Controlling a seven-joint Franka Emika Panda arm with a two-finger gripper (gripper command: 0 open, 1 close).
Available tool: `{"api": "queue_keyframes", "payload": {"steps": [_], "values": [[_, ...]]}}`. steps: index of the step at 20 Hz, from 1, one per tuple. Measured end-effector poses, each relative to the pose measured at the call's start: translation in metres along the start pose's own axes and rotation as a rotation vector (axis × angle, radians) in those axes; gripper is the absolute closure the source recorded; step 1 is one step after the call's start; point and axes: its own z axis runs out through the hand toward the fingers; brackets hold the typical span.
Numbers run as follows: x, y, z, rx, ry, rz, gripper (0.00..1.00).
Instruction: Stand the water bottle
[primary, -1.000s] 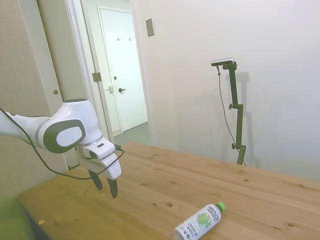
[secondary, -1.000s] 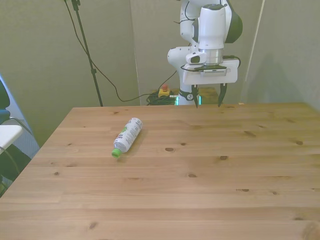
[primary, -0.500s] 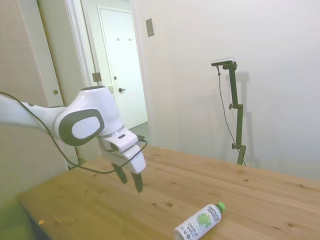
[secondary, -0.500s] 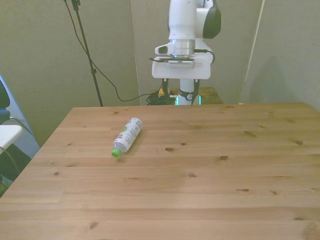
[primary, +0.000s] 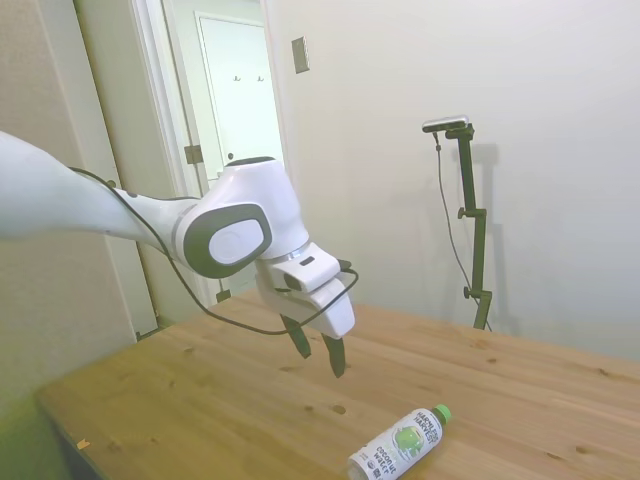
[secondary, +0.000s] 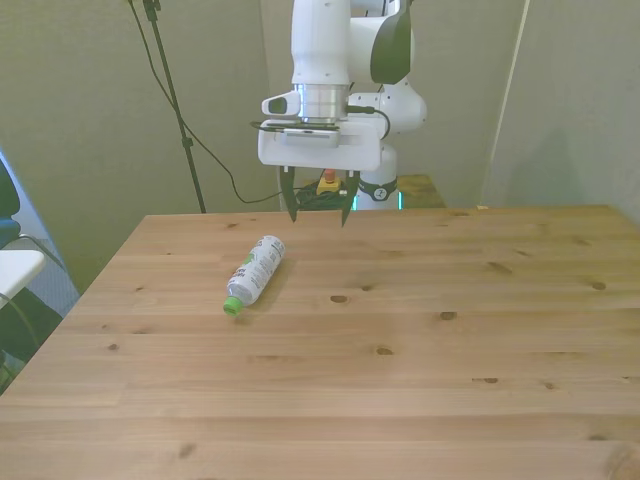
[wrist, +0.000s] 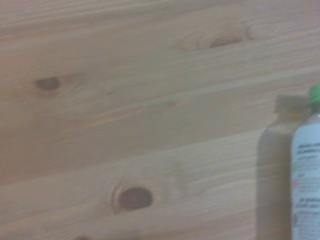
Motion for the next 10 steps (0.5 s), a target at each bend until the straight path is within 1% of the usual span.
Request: {"api": "queue_keyframes", "payload": {"steps": [3,5,10], "values": [[0.043,0.009,0.009,-0.001,0.056,0.049,0.0],[0.069,0.013,0.022,-0.012,0.075,0.077,0.0],[0.11,0.001,0.071,-0.061,0.088,0.096,0.0]]}}
